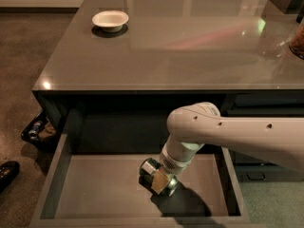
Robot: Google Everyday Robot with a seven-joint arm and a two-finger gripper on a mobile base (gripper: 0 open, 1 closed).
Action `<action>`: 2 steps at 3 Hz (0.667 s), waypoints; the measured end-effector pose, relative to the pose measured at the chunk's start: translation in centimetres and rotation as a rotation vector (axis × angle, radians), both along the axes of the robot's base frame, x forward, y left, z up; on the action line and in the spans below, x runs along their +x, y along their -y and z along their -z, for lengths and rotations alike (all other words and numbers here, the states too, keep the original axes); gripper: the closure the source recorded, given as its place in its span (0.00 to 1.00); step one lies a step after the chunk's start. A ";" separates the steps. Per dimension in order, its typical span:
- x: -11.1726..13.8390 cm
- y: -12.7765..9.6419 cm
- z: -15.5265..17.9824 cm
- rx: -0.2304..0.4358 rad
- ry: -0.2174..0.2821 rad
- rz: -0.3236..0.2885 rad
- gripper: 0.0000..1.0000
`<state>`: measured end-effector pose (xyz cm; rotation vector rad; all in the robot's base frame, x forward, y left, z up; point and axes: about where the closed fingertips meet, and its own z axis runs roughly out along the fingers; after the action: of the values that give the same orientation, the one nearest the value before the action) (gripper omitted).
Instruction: Place green can into top drawer
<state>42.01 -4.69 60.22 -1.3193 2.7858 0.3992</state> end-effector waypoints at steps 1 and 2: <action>0.0 0.0 0.0 0.000 0.000 0.000 0.59; 0.0 0.0 0.0 0.000 0.000 0.000 0.36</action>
Offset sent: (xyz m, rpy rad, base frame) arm 0.0000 0.0000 0.0000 0.0000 0.0000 0.0000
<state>42.01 -4.69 60.22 -1.3194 2.7858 0.3991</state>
